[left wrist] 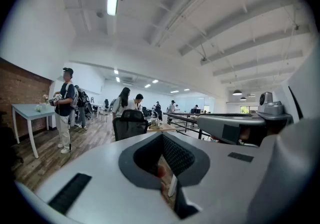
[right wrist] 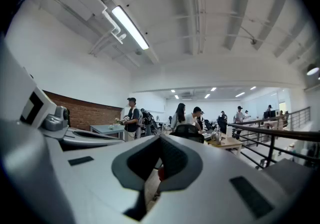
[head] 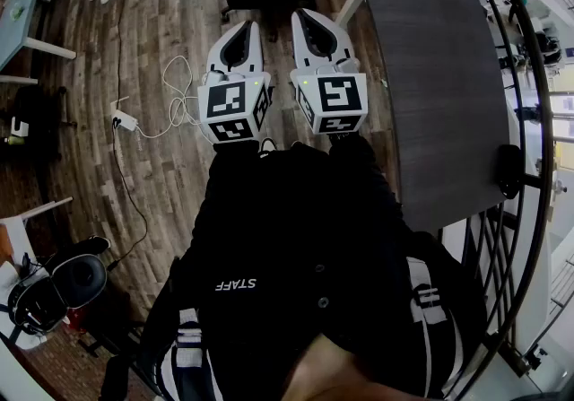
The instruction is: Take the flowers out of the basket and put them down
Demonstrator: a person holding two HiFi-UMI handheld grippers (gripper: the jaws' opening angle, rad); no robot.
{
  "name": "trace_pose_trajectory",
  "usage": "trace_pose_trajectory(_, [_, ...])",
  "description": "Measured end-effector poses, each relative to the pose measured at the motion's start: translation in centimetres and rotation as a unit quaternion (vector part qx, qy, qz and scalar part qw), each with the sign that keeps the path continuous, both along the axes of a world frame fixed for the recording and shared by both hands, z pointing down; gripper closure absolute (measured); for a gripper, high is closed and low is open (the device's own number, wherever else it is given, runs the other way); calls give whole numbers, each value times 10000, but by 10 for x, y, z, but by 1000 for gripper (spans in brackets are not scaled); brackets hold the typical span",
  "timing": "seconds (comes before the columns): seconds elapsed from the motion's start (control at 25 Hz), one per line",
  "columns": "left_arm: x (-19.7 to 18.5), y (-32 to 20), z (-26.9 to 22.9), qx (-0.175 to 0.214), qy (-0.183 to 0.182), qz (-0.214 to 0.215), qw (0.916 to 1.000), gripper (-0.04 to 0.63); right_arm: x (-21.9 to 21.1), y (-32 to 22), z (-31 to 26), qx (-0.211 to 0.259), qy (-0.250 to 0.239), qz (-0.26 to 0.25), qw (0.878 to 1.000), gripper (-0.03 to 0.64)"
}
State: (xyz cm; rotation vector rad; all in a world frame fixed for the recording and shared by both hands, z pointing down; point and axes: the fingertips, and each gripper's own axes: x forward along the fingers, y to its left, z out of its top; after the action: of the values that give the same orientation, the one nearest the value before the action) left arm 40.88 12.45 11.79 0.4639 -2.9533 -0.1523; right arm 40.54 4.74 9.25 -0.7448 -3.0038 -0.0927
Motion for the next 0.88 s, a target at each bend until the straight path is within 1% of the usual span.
trace_pose_trajectory(0.48, [-19,19,13,18,98,120,9999,598,-19,16,6,-143,-37,138,9998,604])
trace_pose_trajectory(0.88, [-27,41,38,78,330,134,9993,597,-31,29,34,-68,281,243,9993,604])
